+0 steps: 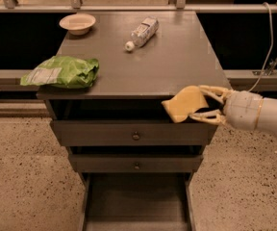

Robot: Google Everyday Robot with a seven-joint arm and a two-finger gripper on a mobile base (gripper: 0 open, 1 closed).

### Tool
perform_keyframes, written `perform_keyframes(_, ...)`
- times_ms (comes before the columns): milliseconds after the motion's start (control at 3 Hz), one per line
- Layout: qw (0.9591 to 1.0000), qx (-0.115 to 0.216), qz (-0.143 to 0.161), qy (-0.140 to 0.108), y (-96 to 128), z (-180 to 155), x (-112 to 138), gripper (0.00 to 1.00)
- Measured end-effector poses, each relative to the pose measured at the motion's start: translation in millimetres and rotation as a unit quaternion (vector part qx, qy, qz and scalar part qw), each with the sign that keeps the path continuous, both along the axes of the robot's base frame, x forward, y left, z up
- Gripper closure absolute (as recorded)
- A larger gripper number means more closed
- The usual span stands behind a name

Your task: Pick sponge from bottom drawer and place on counter

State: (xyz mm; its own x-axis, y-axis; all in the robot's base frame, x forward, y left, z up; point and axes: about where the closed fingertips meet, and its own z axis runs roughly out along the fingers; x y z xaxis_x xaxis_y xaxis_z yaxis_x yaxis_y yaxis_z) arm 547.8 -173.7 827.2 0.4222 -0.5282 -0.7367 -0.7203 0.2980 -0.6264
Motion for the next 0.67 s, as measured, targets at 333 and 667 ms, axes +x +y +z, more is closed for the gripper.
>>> perform_keyframes(333,0.9974,0.033,-0.048,0.041,-6,24,41,1.00)
perform_keyframes(667,0.9887,0.051,-0.104,0.095,-3,38,78,0.85)
